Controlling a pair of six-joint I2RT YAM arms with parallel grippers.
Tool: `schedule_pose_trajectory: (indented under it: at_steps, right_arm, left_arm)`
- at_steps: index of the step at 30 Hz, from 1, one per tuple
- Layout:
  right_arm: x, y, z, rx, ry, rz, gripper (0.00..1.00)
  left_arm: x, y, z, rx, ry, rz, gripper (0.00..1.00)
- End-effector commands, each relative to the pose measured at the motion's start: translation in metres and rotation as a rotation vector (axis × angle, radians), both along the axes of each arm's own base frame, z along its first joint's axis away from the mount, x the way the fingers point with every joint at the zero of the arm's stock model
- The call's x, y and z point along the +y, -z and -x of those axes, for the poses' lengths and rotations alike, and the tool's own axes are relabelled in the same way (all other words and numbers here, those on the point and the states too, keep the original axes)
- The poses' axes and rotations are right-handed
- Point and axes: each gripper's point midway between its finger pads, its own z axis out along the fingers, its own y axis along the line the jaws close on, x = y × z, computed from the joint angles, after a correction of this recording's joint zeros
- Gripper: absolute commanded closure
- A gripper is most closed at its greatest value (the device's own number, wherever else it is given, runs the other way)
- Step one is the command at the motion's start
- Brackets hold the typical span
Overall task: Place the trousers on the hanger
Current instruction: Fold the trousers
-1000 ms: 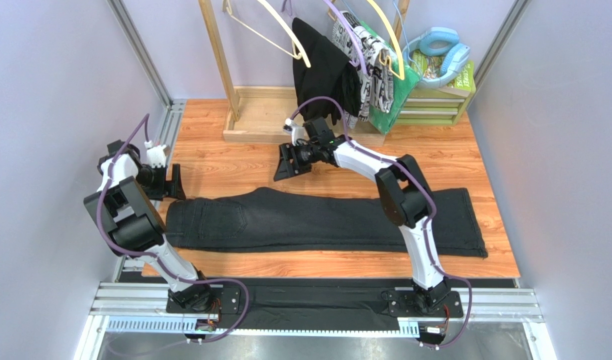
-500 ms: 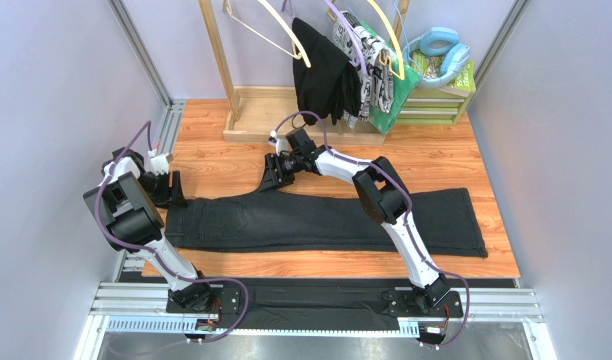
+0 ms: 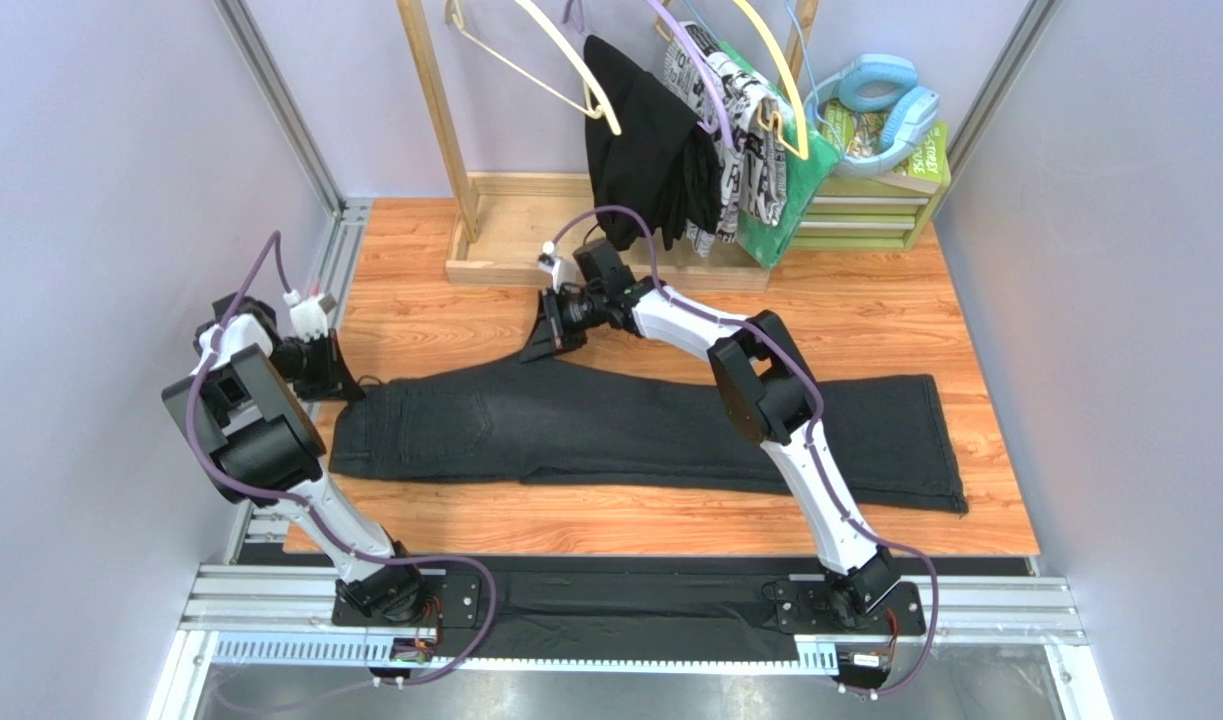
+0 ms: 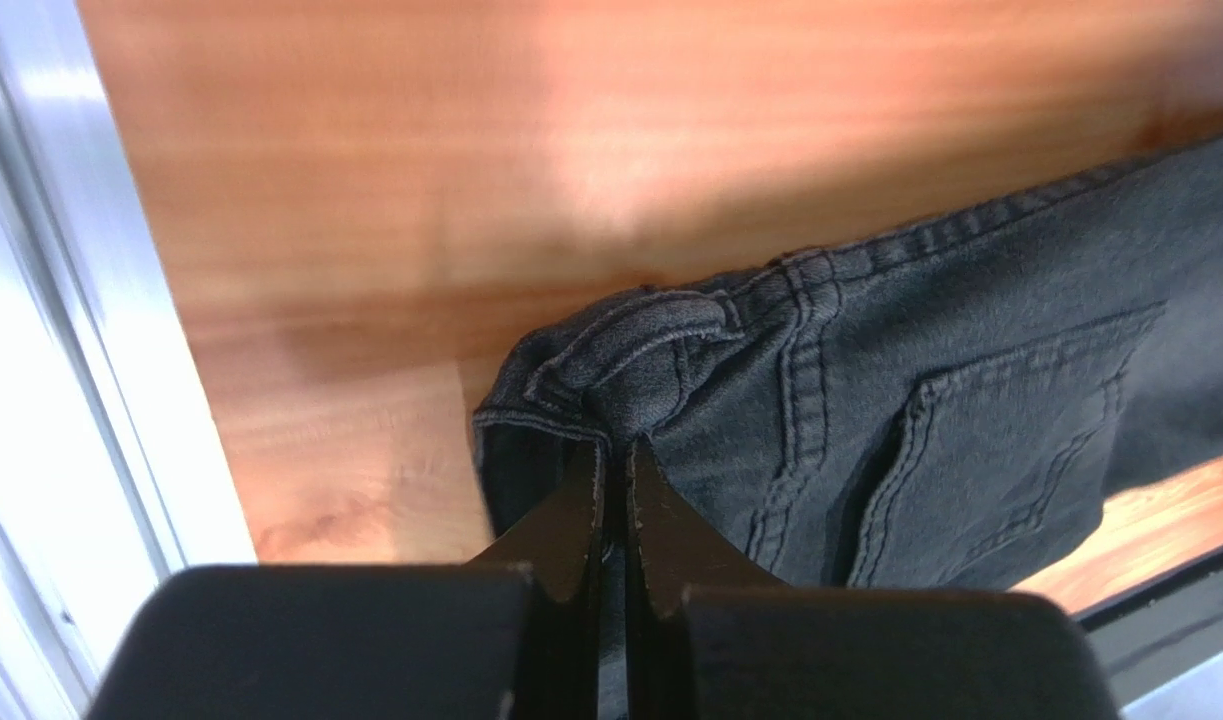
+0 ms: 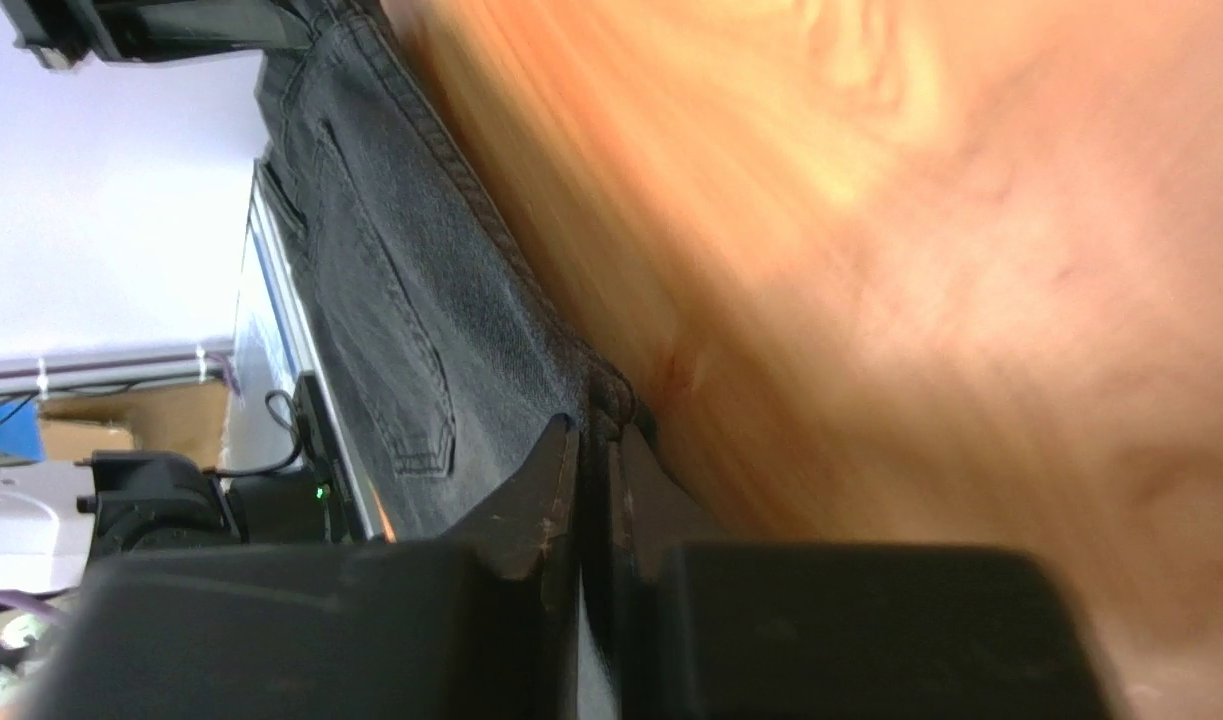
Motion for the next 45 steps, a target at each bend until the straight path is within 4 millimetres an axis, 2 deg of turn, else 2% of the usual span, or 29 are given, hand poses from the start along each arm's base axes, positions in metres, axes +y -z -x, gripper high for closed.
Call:
schedule_pose_trajectory:
  at_steps: [1,2,3,4,5,6,7,8,9,10,11,12,13,14,15,16,17,18,19,20,21,22,23,25,27,31,36,40,45]
  right_arm:
    - [-0.003,-0.046,-0.055,-0.171,0.051,-0.050,0.73]
    - [-0.004,-0.038,-0.050,-0.152,0.043,-0.021,0.54]
    - [-0.004,-0.037,-0.049,-0.180,0.033,-0.006,0.20]
    - [-0.007,-0.039,-0.048,-0.188,0.027,0.002,0.11]
    - [-0.013,-0.046,-0.044,-0.199,0.014,0.019,0.10]
    - [-0.024,-0.042,-0.043,-0.233,-0.008,0.050,0.10]
    - [-0.036,-0.038,-0.038,-0.224,-0.022,0.087,0.09]
    - [-0.047,-0.060,-0.035,-0.266,-0.027,0.089,0.09]
    - [-0.069,-0.046,-0.030,-0.289,-0.062,0.137,0.11]
    - [-0.086,-0.045,-0.016,-0.269,-0.092,0.179,0.12]
    - [-0.103,-0.065,-0.010,-0.309,-0.103,0.187,0.16]
    - [-0.119,-0.064,0.000,-0.357,-0.154,0.220,0.18]
    - [-0.142,-0.043,0.028,-0.282,-0.196,0.279,0.22]
    - [-0.160,-0.059,0.041,-0.331,-0.214,0.297,0.24]
    - [-0.174,-0.056,0.052,-0.361,-0.256,0.324,0.25]
    - [-0.197,-0.035,0.083,-0.289,-0.304,0.372,0.30]
    - [-0.214,-0.036,0.092,-0.295,-0.314,0.397,0.32]
    - [-0.226,-0.048,0.102,-0.338,-0.316,0.408,0.33]
    - [-0.248,-0.033,0.127,-0.307,-0.373,0.443,0.36]
    - [-0.264,-0.030,0.132,-0.314,-0.375,0.483,0.37]
    - [-0.276,-0.034,0.140,-0.358,-0.384,0.502,0.38]
    - [-0.288,-0.029,0.147,-0.384,-0.426,0.533,0.41]
    - [-0.304,-0.014,0.160,-0.367,-0.449,0.590,0.43]
    - [-0.311,-0.013,0.164,-0.407,-0.454,0.611,0.48]
    - [-0.320,-0.002,0.171,-0.400,-0.455,0.642,0.48]
    - [-0.326,0.012,0.165,-0.425,-0.433,0.690,0.46]
    - [-0.330,0.023,0.165,-0.411,-0.451,0.709,0.46]
    - [-0.331,0.028,0.155,-0.438,-0.434,0.734,0.48]
    - [-0.331,0.014,0.151,-0.472,-0.416,0.737,0.51]
  left_arm:
    - [0.026,-0.026,-0.034,-0.132,-0.029,-0.060,1.00]
    - [0.027,-0.026,-0.036,-0.131,-0.034,-0.055,0.96]
    - [0.029,-0.029,-0.040,-0.139,-0.035,-0.052,0.69]
    - [0.026,-0.032,-0.041,-0.147,-0.020,-0.037,0.58]
    - [0.025,-0.036,-0.042,-0.160,-0.012,-0.038,0.50]
    - [0.027,-0.048,-0.044,-0.192,-0.005,-0.065,0.40]
    - [0.029,-0.054,-0.044,-0.218,0.017,-0.091,0.38]
    - [0.028,-0.069,-0.045,-0.262,0.035,-0.123,0.35]
    - [0.021,-0.079,-0.044,-0.299,0.073,-0.110,0.35]
    - [0.015,-0.087,-0.042,-0.350,0.154,-0.123,0.37]
    - [0.003,-0.099,-0.038,-0.400,0.230,-0.132,0.39]
    - [-0.017,-0.102,-0.026,-0.396,0.294,-0.084,0.39]
    - [-0.026,-0.102,-0.020,-0.427,0.414,-0.122,0.39]
    - [-0.048,-0.101,-0.011,-0.436,0.508,-0.113,0.39]
    - [-0.069,-0.099,0.005,-0.422,0.578,-0.063,0.39]
    - [-0.083,-0.096,0.014,-0.436,0.649,-0.046,0.38]
    - [-0.106,-0.092,0.026,-0.469,0.760,-0.036,0.38]
    - [-0.121,-0.091,0.033,-0.491,0.816,-0.009,0.37]
    - [-0.133,-0.088,0.040,-0.504,0.871,-0.002,0.36]
    - [-0.154,-0.081,0.051,-0.527,0.990,-0.004,0.36]
    - [-0.164,-0.076,0.057,-0.530,1.047,-0.005,0.36]
    - [-0.173,-0.072,0.063,-0.529,1.105,-0.007,0.37]
    - [-0.190,-0.064,0.071,-0.530,1.193,-0.009,0.39]
    - [-0.198,-0.052,0.079,-0.496,1.260,-0.034,0.39]
    - [-0.207,-0.038,0.090,-0.448,1.326,-0.039,0.39]
    - [-0.219,-0.018,0.087,-0.475,1.404,-0.146,0.37]
    - [-0.212,0.002,0.083,-0.436,1.441,-0.242,0.36]
    - [-0.206,0.010,0.080,-0.405,1.447,-0.267,0.37]
    - [-0.204,0.009,0.079,-0.420,1.466,-0.291,0.37]
